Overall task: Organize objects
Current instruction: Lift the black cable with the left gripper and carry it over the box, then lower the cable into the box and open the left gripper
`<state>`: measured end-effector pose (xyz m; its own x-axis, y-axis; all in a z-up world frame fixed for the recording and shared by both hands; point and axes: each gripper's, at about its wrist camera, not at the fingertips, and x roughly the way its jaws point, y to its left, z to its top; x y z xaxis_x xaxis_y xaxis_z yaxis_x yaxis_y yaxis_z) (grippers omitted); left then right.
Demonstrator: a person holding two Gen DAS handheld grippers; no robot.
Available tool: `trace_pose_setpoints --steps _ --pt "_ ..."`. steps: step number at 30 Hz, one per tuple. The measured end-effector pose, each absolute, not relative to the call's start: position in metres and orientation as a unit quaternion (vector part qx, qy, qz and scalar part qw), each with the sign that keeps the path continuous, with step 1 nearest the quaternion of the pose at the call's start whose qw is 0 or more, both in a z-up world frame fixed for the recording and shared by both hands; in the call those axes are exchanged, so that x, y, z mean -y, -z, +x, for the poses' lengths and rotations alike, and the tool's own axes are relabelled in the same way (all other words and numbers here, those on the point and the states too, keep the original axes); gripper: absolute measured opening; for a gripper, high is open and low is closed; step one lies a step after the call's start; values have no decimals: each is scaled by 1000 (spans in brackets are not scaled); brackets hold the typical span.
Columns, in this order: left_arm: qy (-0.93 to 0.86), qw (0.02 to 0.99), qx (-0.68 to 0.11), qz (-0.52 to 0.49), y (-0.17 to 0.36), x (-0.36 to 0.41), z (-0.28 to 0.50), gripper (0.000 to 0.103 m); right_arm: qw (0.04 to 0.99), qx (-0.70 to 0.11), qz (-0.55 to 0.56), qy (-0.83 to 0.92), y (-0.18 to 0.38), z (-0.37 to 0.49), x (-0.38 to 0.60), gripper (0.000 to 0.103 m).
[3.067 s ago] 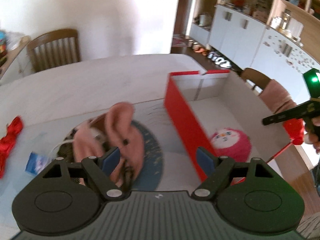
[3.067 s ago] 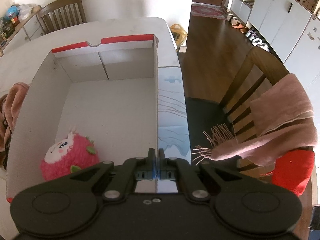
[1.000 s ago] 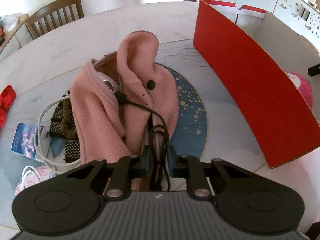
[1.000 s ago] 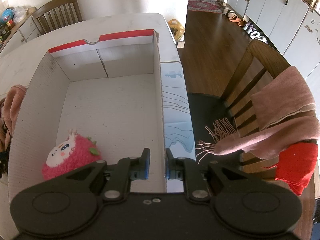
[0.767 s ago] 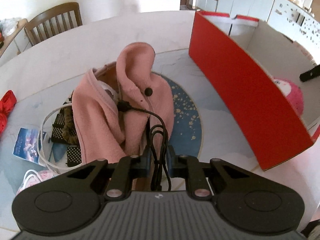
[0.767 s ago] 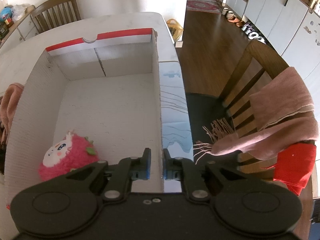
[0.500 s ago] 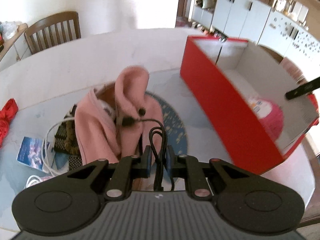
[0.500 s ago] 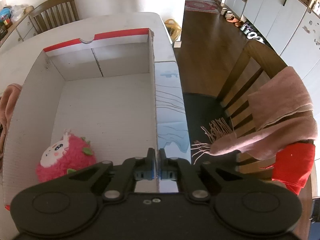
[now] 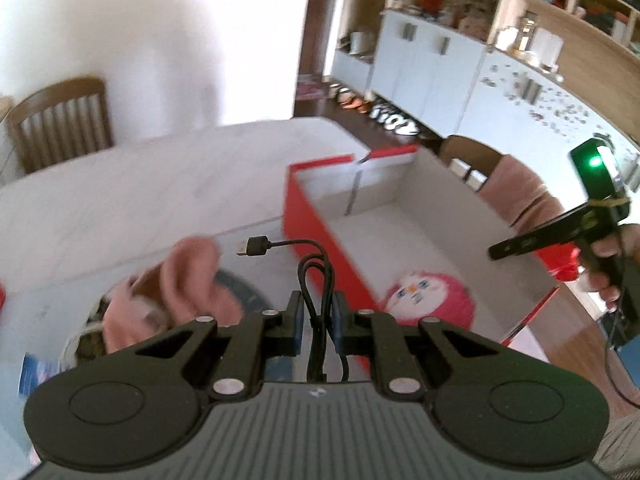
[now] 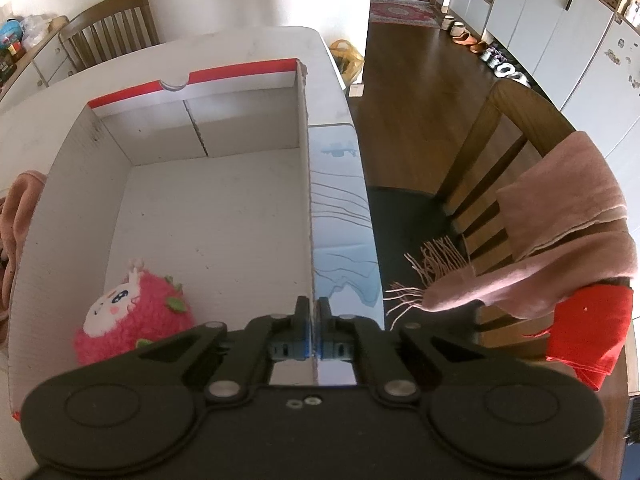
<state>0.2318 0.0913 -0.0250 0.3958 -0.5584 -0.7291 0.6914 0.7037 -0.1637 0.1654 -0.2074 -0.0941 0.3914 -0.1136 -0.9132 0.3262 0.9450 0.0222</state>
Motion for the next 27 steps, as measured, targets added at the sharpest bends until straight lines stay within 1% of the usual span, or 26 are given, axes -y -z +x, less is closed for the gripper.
trace_pose_setpoints --steps 7,11,24,27 --pt "419 822 -368 119 11 -40 231 13 831 -534 94 125 95 165 202 1" --pt "433 812 -368 135 15 -11 238 13 832 -533 95 123 96 165 202 1" --pt "435 777 -388 236 66 73 262 13 832 -533 94 120 97 164 202 1" --pt "435 759 -412 254 81 86 269 13 832 -533 95 120 97 164 202 1"
